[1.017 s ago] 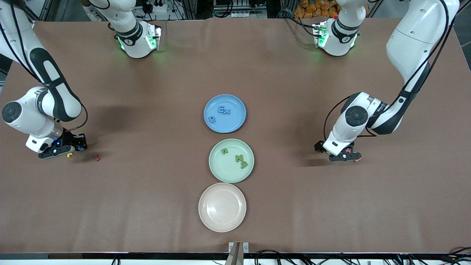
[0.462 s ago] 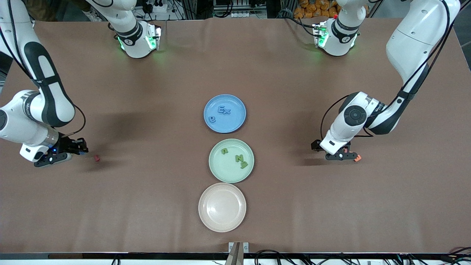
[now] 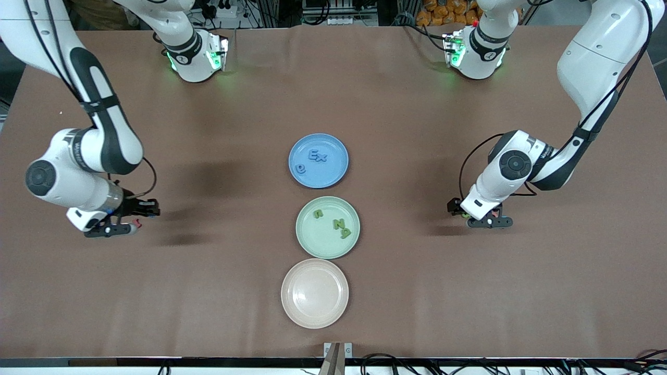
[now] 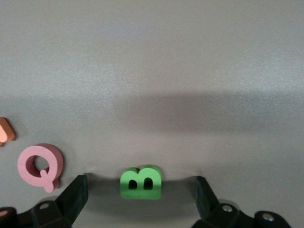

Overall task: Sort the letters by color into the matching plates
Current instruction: 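Drop the B on the green plate while the right gripper drops its letter on blue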

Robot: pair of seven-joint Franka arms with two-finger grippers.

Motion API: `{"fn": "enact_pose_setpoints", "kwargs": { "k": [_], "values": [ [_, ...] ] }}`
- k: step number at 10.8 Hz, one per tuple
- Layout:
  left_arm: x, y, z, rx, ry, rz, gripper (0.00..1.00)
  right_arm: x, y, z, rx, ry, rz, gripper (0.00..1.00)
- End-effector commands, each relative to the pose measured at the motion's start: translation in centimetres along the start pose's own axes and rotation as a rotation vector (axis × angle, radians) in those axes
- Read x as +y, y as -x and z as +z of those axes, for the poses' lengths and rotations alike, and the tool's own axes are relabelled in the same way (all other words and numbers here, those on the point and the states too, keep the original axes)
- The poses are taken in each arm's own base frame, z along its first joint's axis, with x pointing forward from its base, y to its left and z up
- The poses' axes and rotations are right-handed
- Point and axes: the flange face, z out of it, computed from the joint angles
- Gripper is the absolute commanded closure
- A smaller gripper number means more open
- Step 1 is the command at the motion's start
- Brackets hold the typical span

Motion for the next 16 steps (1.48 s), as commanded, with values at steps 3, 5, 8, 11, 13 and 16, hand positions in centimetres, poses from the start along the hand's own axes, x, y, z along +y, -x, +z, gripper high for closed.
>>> {"fn": "enact_pose_setpoints", "kwargs": {
  "k": [3,5,8,11,13,16],
  "values": [
    [0.4,0.1,-0.2,-0.012,0.017,0.01,1.0,-16.3,0.6,0.7,0.013,-0.095,0.266,1.0],
    [0.7,0.2,-0.2,-0.012,0.017,0.014,1.0,-22.7,1.6,1.6,0.008,-0.135,0.338,1.0],
    [1.0,-0.1,-0.9,0.0,0.017,0.017,1.0,-32.5,4.3,3.6,0.024,-0.18,0.45,1.0],
    [3.7,-1.6,-3.7,0.037,0.081,-0.006,1.0,-40.8,8.8,5.4,-0.001,-0.184,0.533,1.0],
    [5.6,-2.9,-5.8,0.052,0.139,-0.048,1.0,-44.5,11.3,7.0,-0.018,-0.19,0.558,1.0],
    [8.7,-3.8,-7.9,0.065,0.209,-0.075,1.0,-45.6,12.3,7.6,-0.031,-0.183,0.58,0.79]
  ]
}}
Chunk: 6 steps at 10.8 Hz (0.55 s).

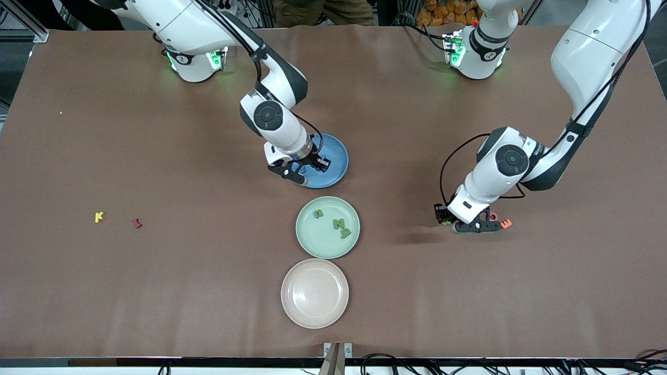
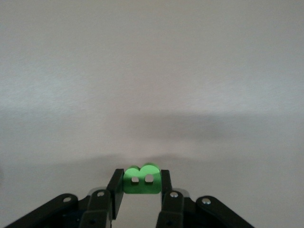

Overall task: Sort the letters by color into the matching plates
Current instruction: 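Drop the B on the green plate while the right gripper drops its letter on blue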

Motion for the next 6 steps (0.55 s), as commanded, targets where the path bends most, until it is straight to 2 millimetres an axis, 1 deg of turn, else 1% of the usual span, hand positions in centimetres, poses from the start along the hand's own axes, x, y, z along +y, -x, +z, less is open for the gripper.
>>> {"fn": "enact_pose_setpoints", "kwargs": {
  "k": [1,2,3,4,5,6],
  "values": [
    [4.8,-0.8,-1.5,0.005,0.075,-0.05,1.0,0.1,-0.6,0.1,0.004,-0.001,0.036,0.44],
    [7.8,-0.7,-1.7,0.003,0.105,-0.091,1.0,0.3,-1.4,-0.6,0.006,-0.002,0.049,0.0],
    [11.3,-0.5,-1.9,0.006,0.137,-0.13,1.0,0.4,-2.3,-1.7,0.002,-0.019,0.062,0.0],
    [14.8,0.2,-2.0,0.002,0.161,-0.157,1.0,0.6,-3.3,-3.0,0.006,-0.018,0.073,0.0],
    [17.7,1.3,-1.5,-0.01,0.176,-0.174,1.0,0.7,-3.9,-4.3,0.017,-0.018,0.069,0.0],
    [19.5,1.7,-1.2,-0.017,0.191,-0.198,1.0,1.3,-5.2,-6.1,0.032,-0.017,0.085,0.0]
  ]
}}
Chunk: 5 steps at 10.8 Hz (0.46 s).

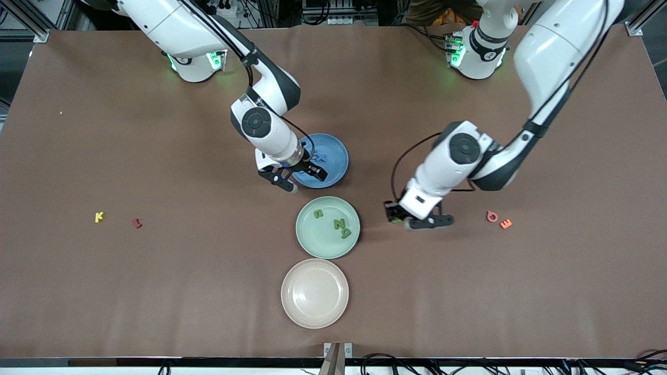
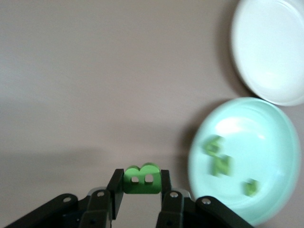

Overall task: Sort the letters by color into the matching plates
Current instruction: 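Drop the B on the green plate while the right gripper drops its letter on blue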

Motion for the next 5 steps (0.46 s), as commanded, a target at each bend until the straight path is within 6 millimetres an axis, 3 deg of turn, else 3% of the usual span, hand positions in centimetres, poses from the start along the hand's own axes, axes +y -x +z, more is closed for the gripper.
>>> {"fn": "enact_pose_setpoints", "kwargs": {
  "k": [1,3,5],
  "values": [
    [5.5,1.5,2.2,-0.025,0.049,-0.086,1.0,1.2,-3.0,-6.0,0.029,0.028,0.008,0.0],
    [7.1,2.6,3.7,-0.022,0.06,-0.105,1.0,3.5,-5.9,-12.1,0.042,0.093,-0.073,0.0],
    [8.7,4.1,4.6,-0.016,0.085,-0.128,1.0,5.4,-7.3,-18.2,0.072,0.128,-0.157,0.0]
  ]
}}
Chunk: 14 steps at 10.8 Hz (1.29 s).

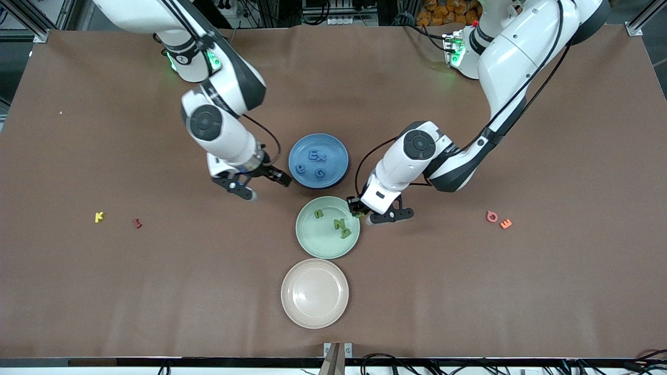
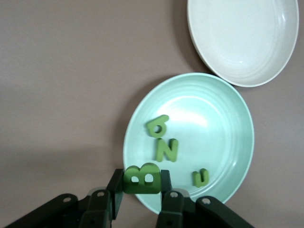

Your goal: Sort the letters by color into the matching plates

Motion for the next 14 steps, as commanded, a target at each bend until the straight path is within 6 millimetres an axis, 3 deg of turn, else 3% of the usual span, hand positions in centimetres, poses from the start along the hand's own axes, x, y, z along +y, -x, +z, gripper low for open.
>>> {"fn": "enact_pose_setpoints", "kwargs": {
  "k": [1,2,3,4,7,10,12,14],
  "values": [
    [2.3,1.7,1.3,0.006,0.026,-0.042,1.0,4.1,-0.7,-9.1,0.056,0.046,-0.169,0.0],
    [3.0,2.3,1.6,0.007,0.027,-0.058,1.0,5.4,-0.9,-11.7,0.062,0.069,-0.235,0.0],
    [3.1,2.6,2.0,0.013,0.016,-0.072,0.68,6.7,-0.9,-14.4,0.081,0.083,-0.275,0.0],
    [2.9,2.5,2.2,0.03,0.002,-0.04,0.02,8.0,-1.2,-16.5,0.098,0.093,-0.322,0.0],
    [2.0,1.8,2.4,0.064,-0.027,-0.017,0.0,12.7,-5.2,-23.9,0.06,0.122,-0.423,0.0],
    [-0.6,-1.0,2.4,0.11,-0.084,0.045,0.0,17.7,-8.3,-29.3,0.076,0.122,-0.516,0.0],
    [-2.2,-1.5,2.6,0.085,-0.198,0.23,0.0,20.0,-10.2,-31.3,0.101,0.113,-0.521,0.0],
    [-3.2,-2.1,1.7,0.04,-0.291,0.383,0.0,20.9,-11.3,-32.8,0.136,0.102,-0.506,0.0]
  ]
}}
